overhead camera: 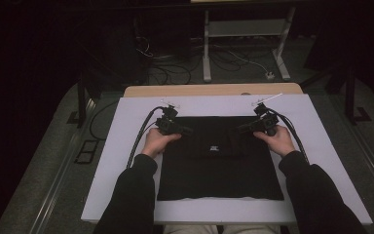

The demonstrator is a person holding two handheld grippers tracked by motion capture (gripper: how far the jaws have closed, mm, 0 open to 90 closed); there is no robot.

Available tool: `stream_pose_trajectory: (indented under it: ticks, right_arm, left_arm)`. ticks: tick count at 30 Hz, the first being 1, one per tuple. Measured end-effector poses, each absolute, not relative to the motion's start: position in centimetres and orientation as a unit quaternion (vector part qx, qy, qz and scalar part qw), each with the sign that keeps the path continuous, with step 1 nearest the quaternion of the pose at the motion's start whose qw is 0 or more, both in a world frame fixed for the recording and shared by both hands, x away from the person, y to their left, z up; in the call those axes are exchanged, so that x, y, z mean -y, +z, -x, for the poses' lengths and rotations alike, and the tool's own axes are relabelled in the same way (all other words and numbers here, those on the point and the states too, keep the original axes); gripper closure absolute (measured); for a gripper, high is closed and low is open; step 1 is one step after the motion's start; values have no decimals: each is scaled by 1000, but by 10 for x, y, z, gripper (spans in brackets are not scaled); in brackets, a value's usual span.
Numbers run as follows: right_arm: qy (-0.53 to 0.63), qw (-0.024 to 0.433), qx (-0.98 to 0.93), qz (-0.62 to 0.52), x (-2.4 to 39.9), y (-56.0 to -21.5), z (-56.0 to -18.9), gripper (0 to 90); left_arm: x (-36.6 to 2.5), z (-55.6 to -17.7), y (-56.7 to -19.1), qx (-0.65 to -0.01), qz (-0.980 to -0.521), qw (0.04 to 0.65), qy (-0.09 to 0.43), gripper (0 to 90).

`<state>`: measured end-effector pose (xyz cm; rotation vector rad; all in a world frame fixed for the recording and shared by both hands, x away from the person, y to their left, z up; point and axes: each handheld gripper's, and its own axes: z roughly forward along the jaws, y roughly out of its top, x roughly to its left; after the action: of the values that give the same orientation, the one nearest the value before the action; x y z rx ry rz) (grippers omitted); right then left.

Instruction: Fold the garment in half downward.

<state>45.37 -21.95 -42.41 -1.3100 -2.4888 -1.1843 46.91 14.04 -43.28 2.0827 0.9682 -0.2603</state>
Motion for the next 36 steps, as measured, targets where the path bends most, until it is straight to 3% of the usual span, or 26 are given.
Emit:
stream_pose_trajectory:
  ticks: [5,19,36]
  right_arm:
    - [-407,65,804,430,223,-418,-452,866]
    - [-438,67,794,416,232,-394,-436,866]
    - [-458,71,785,411,248,-376,-403,866]
  left_arm:
    - [-140,-464,-422,-374,-827,409,-95,822]
    - [-147,-447,-395,-383,-816,425,-81,822]
    - [-157,-418,-388,-383,-798,456,-88,822]
